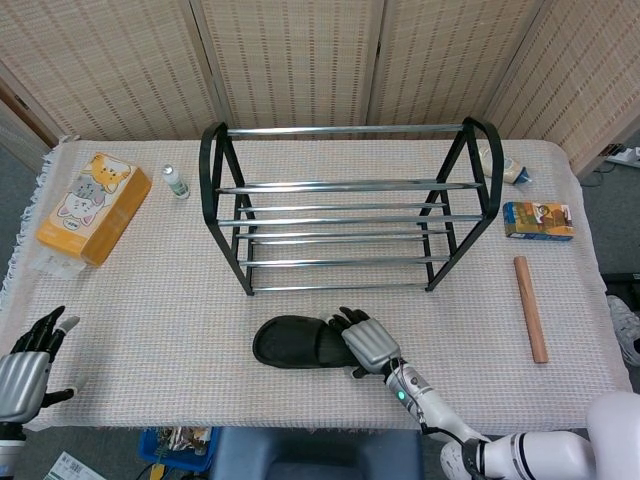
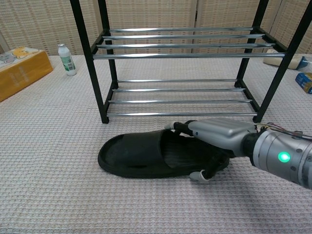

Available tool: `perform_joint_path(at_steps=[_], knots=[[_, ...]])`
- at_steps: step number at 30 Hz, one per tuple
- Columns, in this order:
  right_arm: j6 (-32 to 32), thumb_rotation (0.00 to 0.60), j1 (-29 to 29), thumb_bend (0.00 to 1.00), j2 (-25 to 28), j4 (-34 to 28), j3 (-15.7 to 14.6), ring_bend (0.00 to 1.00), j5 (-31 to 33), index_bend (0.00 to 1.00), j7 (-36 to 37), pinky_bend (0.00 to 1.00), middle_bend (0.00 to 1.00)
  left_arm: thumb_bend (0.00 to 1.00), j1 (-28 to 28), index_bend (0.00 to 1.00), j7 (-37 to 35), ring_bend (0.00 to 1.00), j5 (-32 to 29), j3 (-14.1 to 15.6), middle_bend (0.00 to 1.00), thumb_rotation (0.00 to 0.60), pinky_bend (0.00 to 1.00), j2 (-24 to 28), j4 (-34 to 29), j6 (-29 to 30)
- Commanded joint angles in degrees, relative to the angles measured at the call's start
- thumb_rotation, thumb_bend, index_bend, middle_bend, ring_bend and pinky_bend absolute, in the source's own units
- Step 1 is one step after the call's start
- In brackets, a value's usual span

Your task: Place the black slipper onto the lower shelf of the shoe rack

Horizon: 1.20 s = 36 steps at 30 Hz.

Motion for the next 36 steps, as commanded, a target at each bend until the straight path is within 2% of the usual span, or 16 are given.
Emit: perform_joint_path(at_steps=[1, 5, 12, 14, 21, 26, 36], knots=[[0.49, 0.600, 0.24, 0.38, -0.49, 0.52, -0.24, 0.03, 0.08, 0.06, -0.34, 0.10, 0.18, 0.22, -0.02, 0.16, -0.05, 0.10, -0.06, 0.01, 0.06, 0.600, 0.23, -0.13, 0.16, -0.11], [2.13, 0.600, 0.06, 0.44, -1.02, 1.03, -0.26, 0.07, -0.53, 0.10, -0.30, 0.12, 0.21, 0.22, -0.05, 0.16, -0.10, 0.10, -0.16, -0.06, 0.06, 0.600, 0.23, -0.23, 0.31, -0.19], [5.24, 0.600, -1.53, 0.55, -1.53, 2.29, -0.26, 0.12, -2.67, 0.15, 2.25, 0.30, 0.25, 0.22, -0.20, 0.16, 0.00, 0.10, 0.08, 0.01, 0.06, 0.600, 0.23, -0.47, 0.29, -0.40], [5.57, 0.600, -1.99, 0.55, -1.44, 2.59, -0.20, 0.12, -3.32, 0.16, 3.60, 0.32, 0.26, 0.22, -0.19, 0.16, 0.06, 0.10, 0.09, 0.01, 0.06, 0.600, 0.23, -0.48, 0.29, -0.39], [7.61, 0.600, -4.74, 0.55, 1.89, -0.25, -0.80, 0.14, -9.69, 0.17, 11.78, 0.34, 0.27, 0.22, 0.00, 0.16, -0.23, 0.10, -0.01, -0.06, 0.06, 0.600, 0.23, -0.23, 0.27, -0.09], [10.20, 0.600, -6.38, 0.55, 4.51, -2.28, -0.57, 0.14, -11.77, 0.17, 13.21, 0.34, 0.27, 0.22, -0.23, 0.16, -0.37, 0.10, 0.18, -0.13, 0.06, 0.600, 0.23, -0.36, -0.05, -0.29], [10.11, 0.600, -5.60, 0.55, 3.19, 2.21, 4.79, 0.14, -6.22, 0.17, 13.43, 0.34, 0.27, 0.22, -0.82, 0.16, -0.16, 0.10, 0.65, -0.14, 0.06, 0.600, 0.23, -0.28, -0.50, -0.83]])
